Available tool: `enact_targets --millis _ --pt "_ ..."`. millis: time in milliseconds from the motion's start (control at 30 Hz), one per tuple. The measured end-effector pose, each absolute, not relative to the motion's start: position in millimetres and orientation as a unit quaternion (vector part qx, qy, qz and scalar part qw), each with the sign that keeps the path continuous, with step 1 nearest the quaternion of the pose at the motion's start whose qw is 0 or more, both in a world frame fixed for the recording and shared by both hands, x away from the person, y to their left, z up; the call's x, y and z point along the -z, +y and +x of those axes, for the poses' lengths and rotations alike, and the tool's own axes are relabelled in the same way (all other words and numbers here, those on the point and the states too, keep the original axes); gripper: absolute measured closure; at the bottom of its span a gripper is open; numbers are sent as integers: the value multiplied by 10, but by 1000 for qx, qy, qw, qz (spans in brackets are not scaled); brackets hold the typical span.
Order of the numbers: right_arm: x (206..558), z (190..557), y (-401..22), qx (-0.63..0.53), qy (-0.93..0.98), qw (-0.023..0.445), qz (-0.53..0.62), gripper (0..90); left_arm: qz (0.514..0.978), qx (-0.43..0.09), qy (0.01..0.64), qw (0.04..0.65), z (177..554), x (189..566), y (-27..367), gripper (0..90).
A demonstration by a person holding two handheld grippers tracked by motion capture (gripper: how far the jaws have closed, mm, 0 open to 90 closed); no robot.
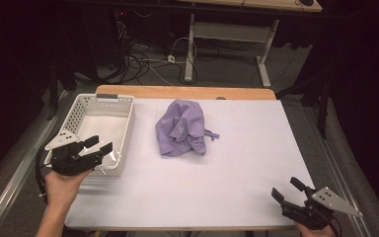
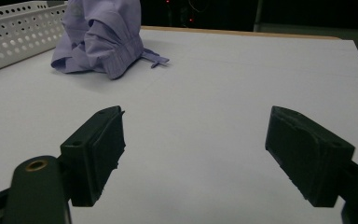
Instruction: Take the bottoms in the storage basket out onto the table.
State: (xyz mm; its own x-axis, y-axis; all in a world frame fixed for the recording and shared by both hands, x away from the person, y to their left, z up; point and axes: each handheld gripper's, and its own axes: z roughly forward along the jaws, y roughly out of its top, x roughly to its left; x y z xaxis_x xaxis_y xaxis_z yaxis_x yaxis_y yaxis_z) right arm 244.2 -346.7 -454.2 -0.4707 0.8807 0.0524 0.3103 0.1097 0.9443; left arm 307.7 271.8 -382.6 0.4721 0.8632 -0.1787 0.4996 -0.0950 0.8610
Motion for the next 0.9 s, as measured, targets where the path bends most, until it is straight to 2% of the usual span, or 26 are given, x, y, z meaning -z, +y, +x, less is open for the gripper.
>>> enact_targets --millis 900 --pt "4544 2441 -3472 -509 690 280 432 206 696 -200 491 485 2920 3958 2869 393"
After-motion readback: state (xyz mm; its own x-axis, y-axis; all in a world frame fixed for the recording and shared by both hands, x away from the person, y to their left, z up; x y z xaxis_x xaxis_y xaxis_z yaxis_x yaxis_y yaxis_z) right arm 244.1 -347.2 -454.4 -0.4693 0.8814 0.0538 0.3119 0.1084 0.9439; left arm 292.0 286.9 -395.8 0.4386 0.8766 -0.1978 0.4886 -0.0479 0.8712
